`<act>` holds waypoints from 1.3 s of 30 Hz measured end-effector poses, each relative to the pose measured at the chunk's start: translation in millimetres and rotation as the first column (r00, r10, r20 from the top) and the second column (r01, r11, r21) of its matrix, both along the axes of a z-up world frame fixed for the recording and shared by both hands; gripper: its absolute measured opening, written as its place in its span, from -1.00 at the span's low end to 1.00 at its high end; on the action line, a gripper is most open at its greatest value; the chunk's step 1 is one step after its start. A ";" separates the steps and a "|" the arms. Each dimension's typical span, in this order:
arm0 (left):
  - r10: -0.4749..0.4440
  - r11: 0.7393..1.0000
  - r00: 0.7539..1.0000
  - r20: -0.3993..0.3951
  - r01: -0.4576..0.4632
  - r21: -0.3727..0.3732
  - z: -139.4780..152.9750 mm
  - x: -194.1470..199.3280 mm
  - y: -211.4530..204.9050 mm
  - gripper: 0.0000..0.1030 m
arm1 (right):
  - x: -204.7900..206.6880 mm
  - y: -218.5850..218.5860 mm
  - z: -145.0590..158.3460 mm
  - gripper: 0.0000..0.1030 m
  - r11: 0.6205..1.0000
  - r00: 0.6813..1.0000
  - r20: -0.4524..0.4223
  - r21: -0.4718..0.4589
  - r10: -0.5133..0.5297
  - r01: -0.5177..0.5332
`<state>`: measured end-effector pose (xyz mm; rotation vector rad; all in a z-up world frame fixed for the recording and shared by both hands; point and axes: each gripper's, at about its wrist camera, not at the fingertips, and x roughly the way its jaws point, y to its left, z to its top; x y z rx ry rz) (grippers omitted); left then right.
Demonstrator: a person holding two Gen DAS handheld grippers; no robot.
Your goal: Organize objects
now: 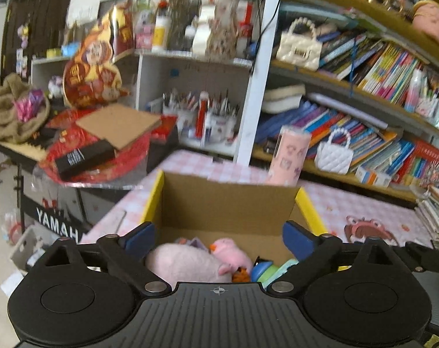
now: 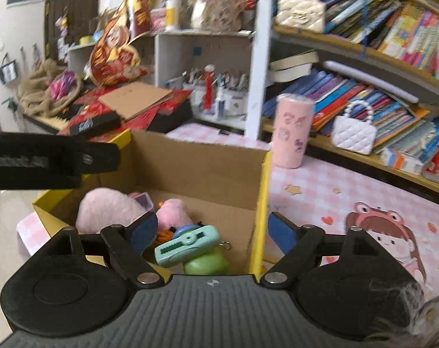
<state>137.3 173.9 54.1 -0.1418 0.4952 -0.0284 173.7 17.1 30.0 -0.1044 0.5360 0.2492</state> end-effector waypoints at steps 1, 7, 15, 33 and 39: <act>0.001 1.000 1.000 0.017 -0.001 0.004 4.0 -6.7 -0.8 0.95 | -5.8 -1.9 2.1 0.61 1.000 1.000 0.008 0.005 -0.016 0.016; 0.016 0.999 0.998 0.068 -0.019 0.036 12.2 -47.2 -3.8 1.00 | -47.6 -11.4 5.0 0.63 0.990 0.990 0.029 0.010 -0.140 0.140; 0.009 0.999 0.999 -0.051 -0.007 0.038 -16.3 -89.9 -8.5 1.00 | -107.6 -21.0 -13.9 0.78 0.958 0.959 -0.015 -0.036 -0.284 0.284; -0.083 0.990 0.981 -0.176 0.101 0.096 -48.9 -126.6 -46.0 1.00 | -176.0 -55.5 -37.7 1.00 0.849 0.847 -0.082 -0.113 -0.526 0.516; -0.131 0.980 0.971 -0.201 0.158 0.122 -50.7 -122.8 -68.1 1.00 | -180.7 -69.8 -37.2 1.00 0.829 0.826 -0.081 -0.104 -0.557 0.549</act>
